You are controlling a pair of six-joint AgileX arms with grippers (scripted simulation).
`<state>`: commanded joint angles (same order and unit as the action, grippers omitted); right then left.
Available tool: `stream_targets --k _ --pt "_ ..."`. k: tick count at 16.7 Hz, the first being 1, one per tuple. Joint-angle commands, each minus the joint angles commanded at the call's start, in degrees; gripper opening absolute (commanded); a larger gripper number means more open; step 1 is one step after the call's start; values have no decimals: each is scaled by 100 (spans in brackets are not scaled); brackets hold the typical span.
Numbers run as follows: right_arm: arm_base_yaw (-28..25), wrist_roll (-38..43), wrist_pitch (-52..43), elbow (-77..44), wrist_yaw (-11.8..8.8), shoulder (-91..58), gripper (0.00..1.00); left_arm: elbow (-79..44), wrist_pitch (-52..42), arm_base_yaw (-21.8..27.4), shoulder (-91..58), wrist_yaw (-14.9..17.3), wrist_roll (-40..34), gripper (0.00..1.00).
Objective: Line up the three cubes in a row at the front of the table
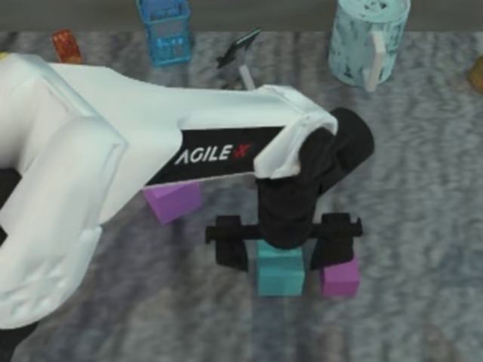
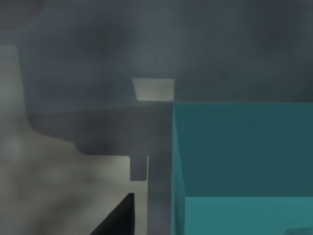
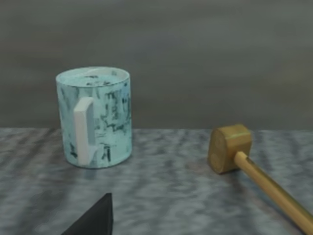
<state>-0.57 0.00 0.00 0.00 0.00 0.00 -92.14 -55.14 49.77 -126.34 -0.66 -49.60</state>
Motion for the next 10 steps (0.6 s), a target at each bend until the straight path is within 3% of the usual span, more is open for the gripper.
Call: stream_targets --k 10 --pt "0 0 0 0 0 0 100 -188 -236 -2 58 -9 -5 100"
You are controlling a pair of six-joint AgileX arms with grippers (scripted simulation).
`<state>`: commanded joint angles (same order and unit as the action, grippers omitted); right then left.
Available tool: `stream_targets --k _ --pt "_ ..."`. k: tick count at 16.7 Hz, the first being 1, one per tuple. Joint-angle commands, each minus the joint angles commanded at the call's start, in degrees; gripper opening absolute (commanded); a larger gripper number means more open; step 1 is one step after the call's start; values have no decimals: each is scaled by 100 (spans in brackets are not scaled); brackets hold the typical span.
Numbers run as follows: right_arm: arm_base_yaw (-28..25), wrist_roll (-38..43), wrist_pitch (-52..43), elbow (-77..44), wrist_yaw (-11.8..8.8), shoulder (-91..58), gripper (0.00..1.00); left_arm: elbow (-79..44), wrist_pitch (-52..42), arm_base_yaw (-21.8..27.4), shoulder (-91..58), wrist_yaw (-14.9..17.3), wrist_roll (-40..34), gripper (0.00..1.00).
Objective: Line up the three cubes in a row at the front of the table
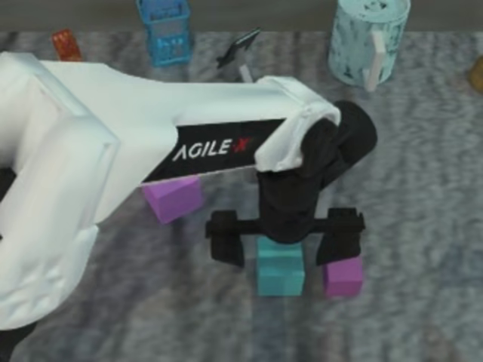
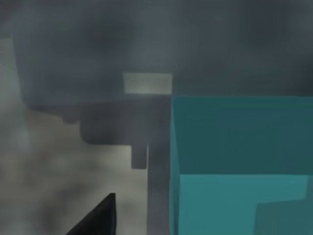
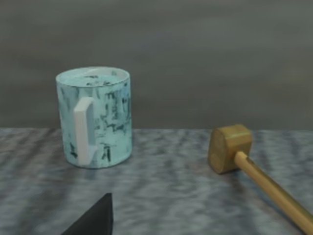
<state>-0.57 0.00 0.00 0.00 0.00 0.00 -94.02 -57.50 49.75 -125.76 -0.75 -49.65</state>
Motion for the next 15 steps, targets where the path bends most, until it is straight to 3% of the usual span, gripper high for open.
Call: stream_targets --k 6,12,15 --pt "0 0 0 0 0 0 100 -752 -1095 -82 312 6 -25 100" --pt "0 0 0 0 0 0 100 -810 -1150 -75 310 4 47 100" --pt "0 0 0 0 0 0 100 -911 -1190 -228 230 0 588 100"
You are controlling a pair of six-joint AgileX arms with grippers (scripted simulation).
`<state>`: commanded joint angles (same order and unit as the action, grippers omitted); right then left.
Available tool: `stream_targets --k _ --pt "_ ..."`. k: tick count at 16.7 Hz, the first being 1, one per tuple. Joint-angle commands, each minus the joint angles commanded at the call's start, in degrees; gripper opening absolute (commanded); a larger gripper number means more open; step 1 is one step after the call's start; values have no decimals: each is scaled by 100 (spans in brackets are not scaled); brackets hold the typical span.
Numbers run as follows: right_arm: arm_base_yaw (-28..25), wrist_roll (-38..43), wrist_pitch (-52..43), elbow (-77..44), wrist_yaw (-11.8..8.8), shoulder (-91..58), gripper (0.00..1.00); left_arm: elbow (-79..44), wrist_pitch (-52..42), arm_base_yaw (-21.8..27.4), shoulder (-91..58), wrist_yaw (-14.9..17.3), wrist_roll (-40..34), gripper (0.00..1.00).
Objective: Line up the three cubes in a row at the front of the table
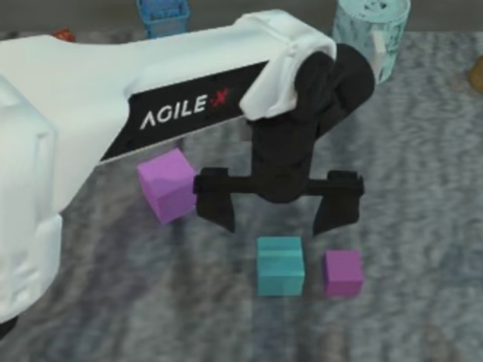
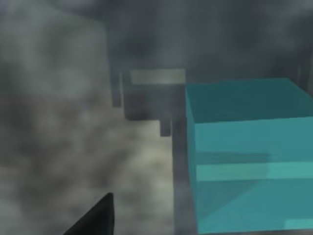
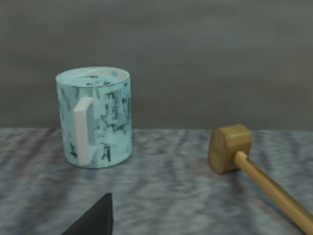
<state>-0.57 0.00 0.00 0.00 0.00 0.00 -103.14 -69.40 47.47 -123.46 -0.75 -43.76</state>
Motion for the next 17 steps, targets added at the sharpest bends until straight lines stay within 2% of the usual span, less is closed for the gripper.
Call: stream_targets --k 5,13,17 --pt "0 0 0 0 0 0 100 -210 -99 -580 -181 20 1943 100" --pt "0 0 0 0 0 0 100 -425 -245 -1800 -412 92 6370 100" --pt "0 0 0 0 0 0 100 -479 -209 -2256 -371 94 7647 100"
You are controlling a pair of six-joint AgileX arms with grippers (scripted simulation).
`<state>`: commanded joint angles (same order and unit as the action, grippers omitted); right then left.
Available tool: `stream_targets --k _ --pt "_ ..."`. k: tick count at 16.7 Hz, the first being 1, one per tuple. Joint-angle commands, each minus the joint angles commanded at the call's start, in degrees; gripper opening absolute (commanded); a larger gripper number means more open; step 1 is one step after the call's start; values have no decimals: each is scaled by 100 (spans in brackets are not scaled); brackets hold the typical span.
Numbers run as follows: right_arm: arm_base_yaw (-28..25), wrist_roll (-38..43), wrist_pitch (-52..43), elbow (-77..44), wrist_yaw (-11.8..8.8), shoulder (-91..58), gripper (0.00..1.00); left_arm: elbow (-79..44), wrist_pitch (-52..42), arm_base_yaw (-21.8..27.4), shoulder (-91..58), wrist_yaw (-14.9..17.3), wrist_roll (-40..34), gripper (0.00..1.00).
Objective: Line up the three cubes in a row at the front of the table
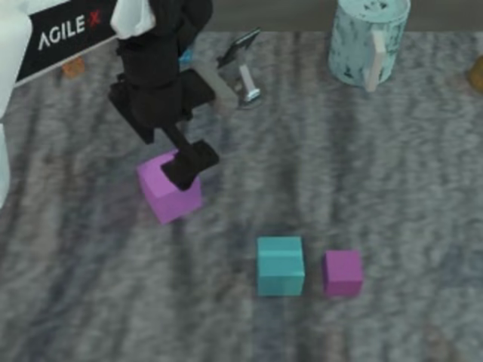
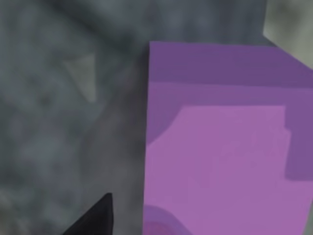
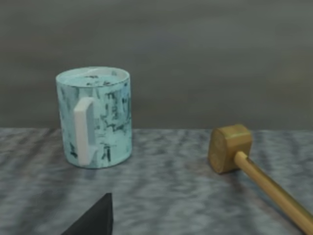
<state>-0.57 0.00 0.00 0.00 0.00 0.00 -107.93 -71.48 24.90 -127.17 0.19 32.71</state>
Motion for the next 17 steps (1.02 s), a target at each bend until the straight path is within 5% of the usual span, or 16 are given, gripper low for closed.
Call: stream_targets --k 9,17 --pt "0 0 0 0 0 0 100 59 116 -115 3 -2 315 100" --pt "0 0 0 0 0 0 100 1078 1571 -144 -419 4 337 100"
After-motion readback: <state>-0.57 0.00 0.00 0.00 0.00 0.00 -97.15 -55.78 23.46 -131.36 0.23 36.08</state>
